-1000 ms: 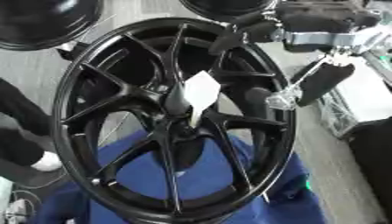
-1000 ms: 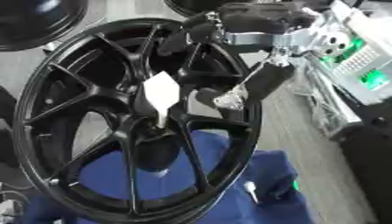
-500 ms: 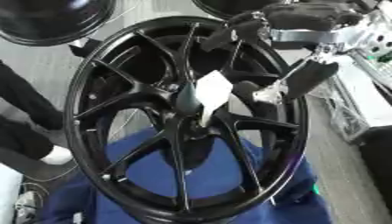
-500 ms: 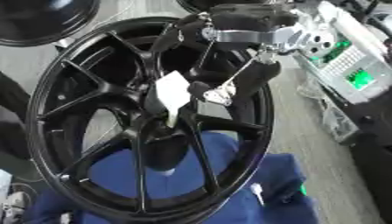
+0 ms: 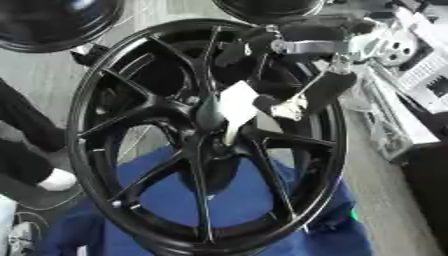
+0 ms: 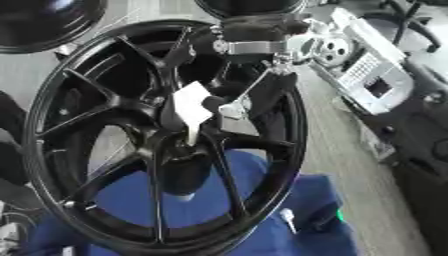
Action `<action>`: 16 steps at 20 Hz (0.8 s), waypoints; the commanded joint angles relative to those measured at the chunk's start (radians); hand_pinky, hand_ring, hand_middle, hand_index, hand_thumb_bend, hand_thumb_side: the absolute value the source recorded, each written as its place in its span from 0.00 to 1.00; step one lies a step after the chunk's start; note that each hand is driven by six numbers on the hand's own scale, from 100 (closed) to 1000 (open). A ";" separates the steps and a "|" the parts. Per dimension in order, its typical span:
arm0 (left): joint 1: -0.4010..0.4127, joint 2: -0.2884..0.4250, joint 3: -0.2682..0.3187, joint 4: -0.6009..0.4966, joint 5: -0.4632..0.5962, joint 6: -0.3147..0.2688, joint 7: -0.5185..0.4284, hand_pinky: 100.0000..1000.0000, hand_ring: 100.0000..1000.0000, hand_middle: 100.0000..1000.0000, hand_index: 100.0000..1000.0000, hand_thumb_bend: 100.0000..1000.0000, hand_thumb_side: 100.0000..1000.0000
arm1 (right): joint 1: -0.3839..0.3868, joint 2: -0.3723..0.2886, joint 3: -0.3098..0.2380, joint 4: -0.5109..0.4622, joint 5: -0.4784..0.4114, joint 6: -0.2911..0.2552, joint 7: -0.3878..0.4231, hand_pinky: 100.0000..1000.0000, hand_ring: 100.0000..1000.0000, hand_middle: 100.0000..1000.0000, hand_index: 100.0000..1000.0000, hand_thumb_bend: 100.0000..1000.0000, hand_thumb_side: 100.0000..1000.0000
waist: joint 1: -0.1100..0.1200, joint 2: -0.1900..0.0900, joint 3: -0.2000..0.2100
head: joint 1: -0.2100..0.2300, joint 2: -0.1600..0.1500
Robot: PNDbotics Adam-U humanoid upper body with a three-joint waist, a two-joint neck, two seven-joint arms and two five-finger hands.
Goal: Pull the pin out of the wheel hub.
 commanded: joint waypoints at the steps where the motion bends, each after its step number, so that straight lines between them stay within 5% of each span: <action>1: -0.004 0.019 0.011 -0.010 0.000 0.000 0.004 0.56 0.70 0.60 0.65 0.01 0.70 | -0.012 -0.019 -0.006 0.012 -0.034 0.006 0.038 0.99 0.90 0.90 0.96 0.00 0.18 | 0.000 -0.012 0.001 | -0.005 -0.004; 7: -0.004 0.020 0.005 -0.007 0.002 0.003 -0.001 0.56 0.70 0.60 0.65 0.01 0.70 | -0.021 -0.020 -0.008 0.036 -0.094 0.053 0.093 1.00 0.90 0.90 0.96 0.01 0.18 | -0.003 -0.009 0.004 | -0.014 -0.006; 16: -0.006 0.019 -0.002 -0.005 0.004 0.008 -0.009 0.56 0.70 0.59 0.64 0.01 0.70 | -0.039 -0.008 -0.002 0.073 -0.083 0.038 0.112 0.99 0.89 0.87 0.95 0.03 0.14 | -0.010 -0.002 0.012 | -0.031 -0.011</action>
